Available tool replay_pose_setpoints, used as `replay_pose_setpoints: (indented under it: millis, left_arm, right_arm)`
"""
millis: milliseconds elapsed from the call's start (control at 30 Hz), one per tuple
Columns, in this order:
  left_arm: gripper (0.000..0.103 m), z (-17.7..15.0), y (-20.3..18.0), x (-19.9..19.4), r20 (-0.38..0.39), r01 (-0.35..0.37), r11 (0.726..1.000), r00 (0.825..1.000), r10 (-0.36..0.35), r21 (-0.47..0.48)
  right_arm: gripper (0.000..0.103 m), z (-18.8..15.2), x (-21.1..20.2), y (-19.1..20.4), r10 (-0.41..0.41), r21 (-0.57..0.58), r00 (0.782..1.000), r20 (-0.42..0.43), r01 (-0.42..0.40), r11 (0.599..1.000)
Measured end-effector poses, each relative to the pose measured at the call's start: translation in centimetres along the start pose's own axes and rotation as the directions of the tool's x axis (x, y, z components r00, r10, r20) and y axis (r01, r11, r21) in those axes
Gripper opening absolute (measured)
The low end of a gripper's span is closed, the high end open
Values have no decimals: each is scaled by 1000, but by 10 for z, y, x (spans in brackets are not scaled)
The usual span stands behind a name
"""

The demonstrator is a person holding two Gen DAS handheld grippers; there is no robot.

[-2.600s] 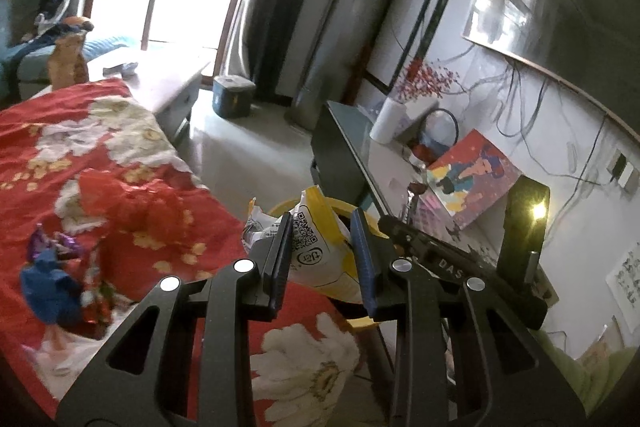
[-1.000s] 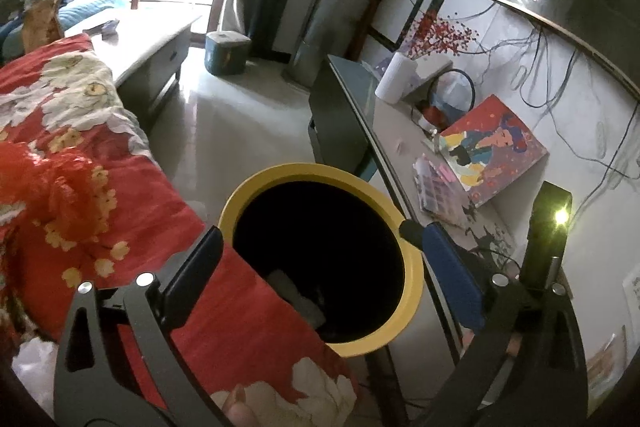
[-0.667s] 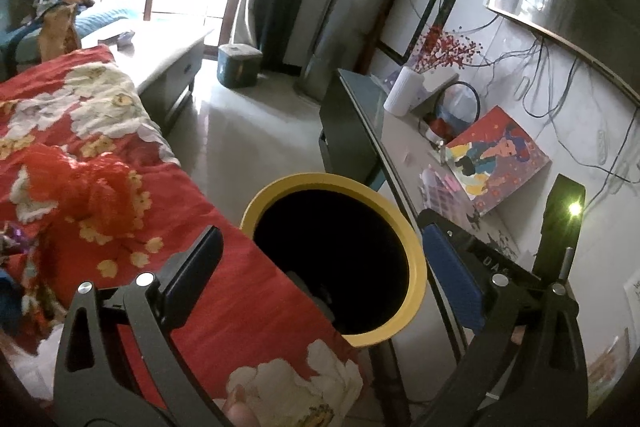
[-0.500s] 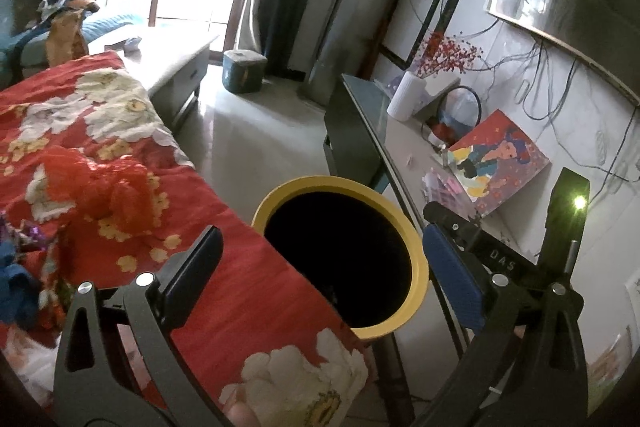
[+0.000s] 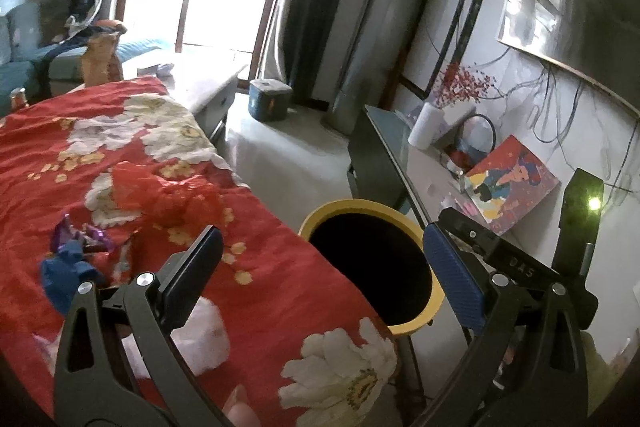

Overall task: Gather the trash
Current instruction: 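Move both tools back toward the remaining trash on the bedspread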

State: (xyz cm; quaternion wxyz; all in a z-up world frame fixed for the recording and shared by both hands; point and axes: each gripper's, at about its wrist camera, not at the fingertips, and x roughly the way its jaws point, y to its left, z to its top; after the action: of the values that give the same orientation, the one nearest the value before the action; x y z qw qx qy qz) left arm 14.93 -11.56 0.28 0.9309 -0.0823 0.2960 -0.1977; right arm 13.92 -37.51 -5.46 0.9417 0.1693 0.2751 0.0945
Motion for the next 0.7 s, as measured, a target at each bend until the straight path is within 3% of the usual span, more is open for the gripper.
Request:
replay_pose_setpoints:
  millis: [700]
  left_arm:
    - [92, -12, 60, -53, 56, -106, 990, 992, 112, -90]
  right_arm:
    - [79, -17, 0, 75, 112, -137, 993, -37, -116, 984]
